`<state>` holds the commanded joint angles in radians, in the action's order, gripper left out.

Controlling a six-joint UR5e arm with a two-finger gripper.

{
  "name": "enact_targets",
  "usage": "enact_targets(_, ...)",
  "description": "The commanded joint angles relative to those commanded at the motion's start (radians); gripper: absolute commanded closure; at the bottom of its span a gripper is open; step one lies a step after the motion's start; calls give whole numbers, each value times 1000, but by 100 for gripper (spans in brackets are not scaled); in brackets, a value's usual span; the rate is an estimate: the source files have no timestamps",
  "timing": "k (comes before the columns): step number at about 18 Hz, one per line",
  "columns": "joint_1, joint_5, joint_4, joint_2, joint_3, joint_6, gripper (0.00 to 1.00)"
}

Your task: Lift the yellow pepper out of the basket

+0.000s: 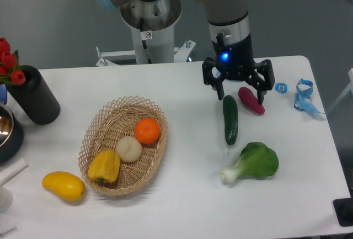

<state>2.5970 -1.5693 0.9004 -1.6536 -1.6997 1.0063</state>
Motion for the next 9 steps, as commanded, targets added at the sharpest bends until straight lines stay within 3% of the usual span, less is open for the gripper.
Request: enact_targets(9,-5,0,-5,0,-15,5,0)
